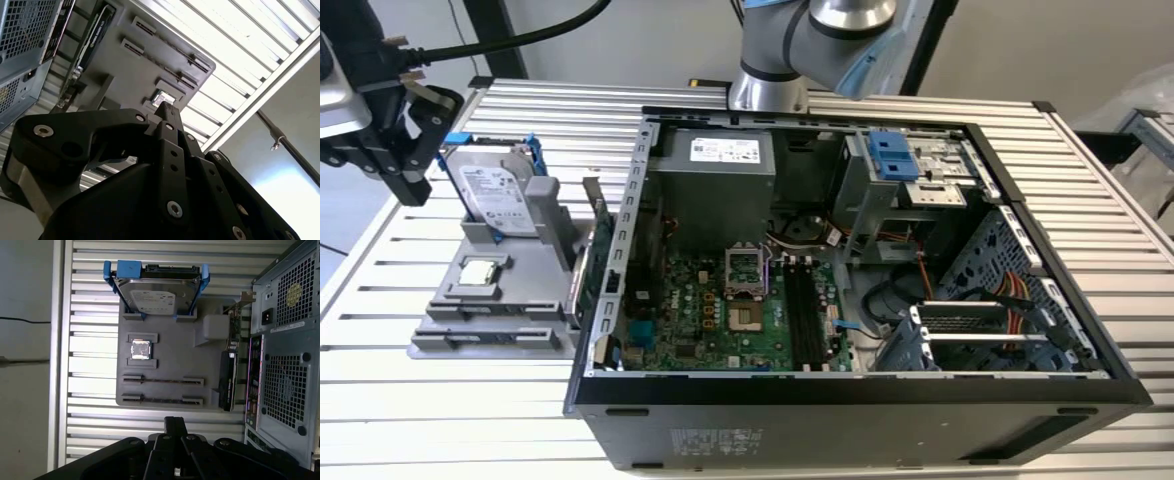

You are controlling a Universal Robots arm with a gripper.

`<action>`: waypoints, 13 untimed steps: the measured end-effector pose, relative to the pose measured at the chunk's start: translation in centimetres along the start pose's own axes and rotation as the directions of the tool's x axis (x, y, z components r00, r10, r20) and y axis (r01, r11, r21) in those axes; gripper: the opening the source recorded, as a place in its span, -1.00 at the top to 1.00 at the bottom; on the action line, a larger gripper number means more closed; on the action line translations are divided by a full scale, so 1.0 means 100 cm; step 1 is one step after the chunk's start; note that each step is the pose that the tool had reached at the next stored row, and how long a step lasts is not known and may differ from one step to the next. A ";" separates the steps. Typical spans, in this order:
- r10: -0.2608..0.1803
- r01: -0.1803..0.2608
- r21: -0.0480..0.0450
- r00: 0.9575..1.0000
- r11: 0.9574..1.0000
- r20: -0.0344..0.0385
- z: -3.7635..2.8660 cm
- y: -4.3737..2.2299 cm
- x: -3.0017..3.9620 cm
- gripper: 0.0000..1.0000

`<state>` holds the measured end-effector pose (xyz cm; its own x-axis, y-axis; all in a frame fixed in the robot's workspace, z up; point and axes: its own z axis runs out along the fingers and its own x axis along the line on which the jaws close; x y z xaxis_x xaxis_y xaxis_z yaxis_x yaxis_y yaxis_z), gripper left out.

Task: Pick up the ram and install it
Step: 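Pick up the ram and move it above insertion slot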

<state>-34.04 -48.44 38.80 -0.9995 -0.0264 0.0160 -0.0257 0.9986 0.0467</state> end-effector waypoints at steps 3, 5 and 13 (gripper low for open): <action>-0.015 0.015 0.000 1.000 1.000 -0.001 0.0000 0.0000 0.0000 1.00; -0.027 0.027 0.001 1.000 1.000 -0.001 0.0000 0.0000 0.0000 1.00; -0.103 0.103 0.003 0.995 0.995 -0.005 0.0000 0.0000 0.0000 1.00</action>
<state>-34.04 -48.44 38.80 -0.9915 -0.1290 0.0162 -0.1282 0.9907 0.0447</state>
